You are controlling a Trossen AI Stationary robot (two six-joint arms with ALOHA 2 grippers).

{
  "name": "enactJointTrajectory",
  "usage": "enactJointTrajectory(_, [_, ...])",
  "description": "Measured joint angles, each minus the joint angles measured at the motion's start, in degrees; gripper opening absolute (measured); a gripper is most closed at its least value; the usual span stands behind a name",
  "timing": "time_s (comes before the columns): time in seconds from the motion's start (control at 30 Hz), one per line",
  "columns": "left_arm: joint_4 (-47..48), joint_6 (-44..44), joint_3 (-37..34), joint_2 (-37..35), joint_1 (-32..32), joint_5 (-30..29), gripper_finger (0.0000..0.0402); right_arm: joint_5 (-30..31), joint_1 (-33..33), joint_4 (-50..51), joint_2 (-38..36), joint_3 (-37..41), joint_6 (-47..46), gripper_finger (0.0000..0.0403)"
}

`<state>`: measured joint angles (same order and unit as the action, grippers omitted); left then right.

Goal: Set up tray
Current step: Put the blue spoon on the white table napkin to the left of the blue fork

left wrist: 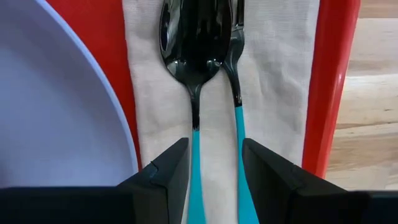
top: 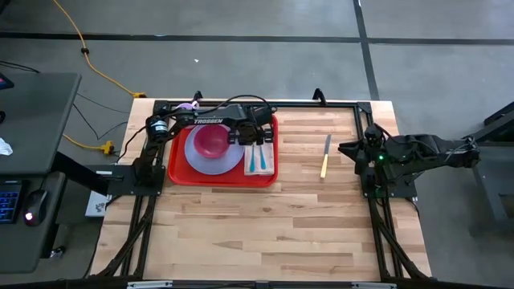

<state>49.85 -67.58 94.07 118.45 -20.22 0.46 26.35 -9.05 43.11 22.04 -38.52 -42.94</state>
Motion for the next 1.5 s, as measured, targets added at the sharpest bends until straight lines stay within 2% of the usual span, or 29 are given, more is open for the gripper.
enactJointTrajectory(0.27, [0.38,-0.19,-0.01,2.49,0.39,2.37,0.0179,-0.44,0.01,-1.41,0.0,0.0,0.96,0.0082])
enactJointTrajectory(0.63, [0.17,-0.26,0.08,2.47,0.37,1.91,0.0179,-0.44,0.01,-1.41,0.0,0.0,0.99,0.0082])
enactJointTrajectory(1.07, [10.01,0.04,6.9,2.45,0.37,-1.49,0.0179,-0.59,0.0,-1.4,0.0,0.0,0.99,0.0082])
enactJointTrajectory(1.33, [16.09,3.75,15.33,2.45,1.38,-3.09,0.0179,-1.76,0.01,-0.73,0.0,0.0,1.88,0.0082])
enactJointTrajectory(1.5, [28.98,5.88,24.69,2.37,4.69,-8.95,0.0179,-2.95,0.0,-0.01,1.3,0.0,2.5,0.0082])
